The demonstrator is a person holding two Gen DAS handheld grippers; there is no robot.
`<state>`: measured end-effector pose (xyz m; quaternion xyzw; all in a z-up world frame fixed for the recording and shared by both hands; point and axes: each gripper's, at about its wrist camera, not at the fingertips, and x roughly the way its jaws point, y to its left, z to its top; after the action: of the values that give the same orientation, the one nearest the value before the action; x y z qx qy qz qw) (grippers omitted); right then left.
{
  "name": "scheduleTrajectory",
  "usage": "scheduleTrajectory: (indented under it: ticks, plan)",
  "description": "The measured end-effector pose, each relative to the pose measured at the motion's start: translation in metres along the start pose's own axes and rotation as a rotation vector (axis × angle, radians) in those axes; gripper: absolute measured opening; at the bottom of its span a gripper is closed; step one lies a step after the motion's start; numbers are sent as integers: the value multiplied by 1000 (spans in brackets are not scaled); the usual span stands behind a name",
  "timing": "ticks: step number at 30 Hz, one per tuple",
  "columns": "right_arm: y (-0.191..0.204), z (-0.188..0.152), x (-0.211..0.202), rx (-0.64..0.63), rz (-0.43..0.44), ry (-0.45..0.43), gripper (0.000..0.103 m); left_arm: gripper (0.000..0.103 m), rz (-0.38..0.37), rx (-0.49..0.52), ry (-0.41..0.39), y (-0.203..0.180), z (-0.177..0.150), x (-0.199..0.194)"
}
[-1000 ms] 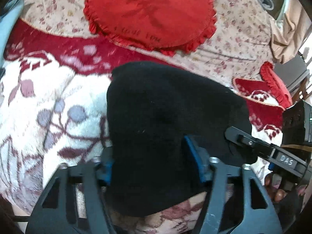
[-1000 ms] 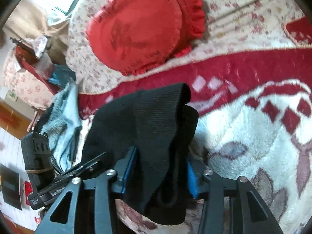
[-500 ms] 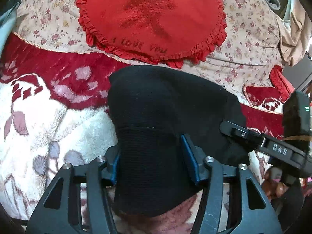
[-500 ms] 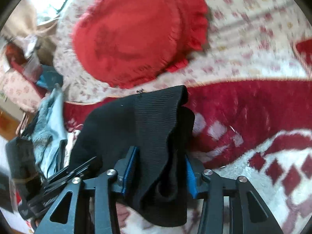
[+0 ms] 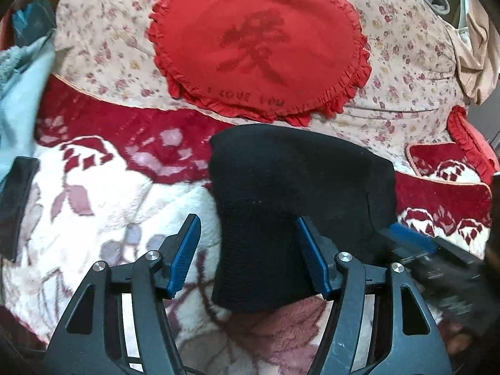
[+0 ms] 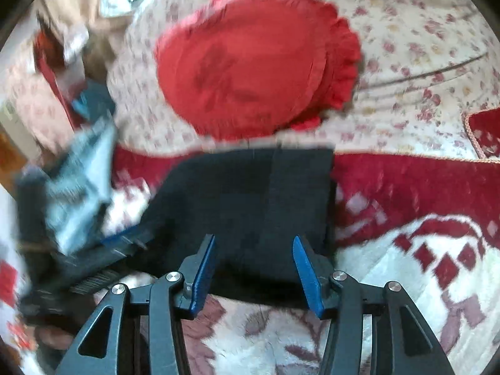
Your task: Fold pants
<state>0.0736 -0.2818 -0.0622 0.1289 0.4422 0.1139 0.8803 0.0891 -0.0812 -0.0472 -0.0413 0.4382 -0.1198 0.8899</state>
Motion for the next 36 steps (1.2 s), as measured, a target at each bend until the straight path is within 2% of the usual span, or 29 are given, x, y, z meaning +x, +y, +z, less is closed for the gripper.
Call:
scheduleTrajectory:
  ticks: [3, 7, 14, 26, 29, 33, 36]
  plan:
    - [8, -10, 3, -70, -75, 9, 50, 63, 30, 6, -29, 0, -6, -13]
    - [14, -11, -15, -46, -53, -18, 49, 63, 56, 8, -61, -1, -13, -29]
    - [39, -21, -48, -99, -151, -76, 49, 63, 62, -32, -98, 5, -25, -57]
    - [59, -25, -84, -119, -172, -148, 49, 63, 114, -26, -160, 10, -34, -95]
    - [60, -26, -87, -125, -181, -151, 49, 63, 109, -29, -165, 9, -35, -100]
    - [60, -28, -88, -121, -184, -147, 49, 63, 162, 2, -169, 3, -35, -103]
    - [59, -30, -89, -121, -181, -142, 49, 63, 161, 11, -175, 0, -37, -104]
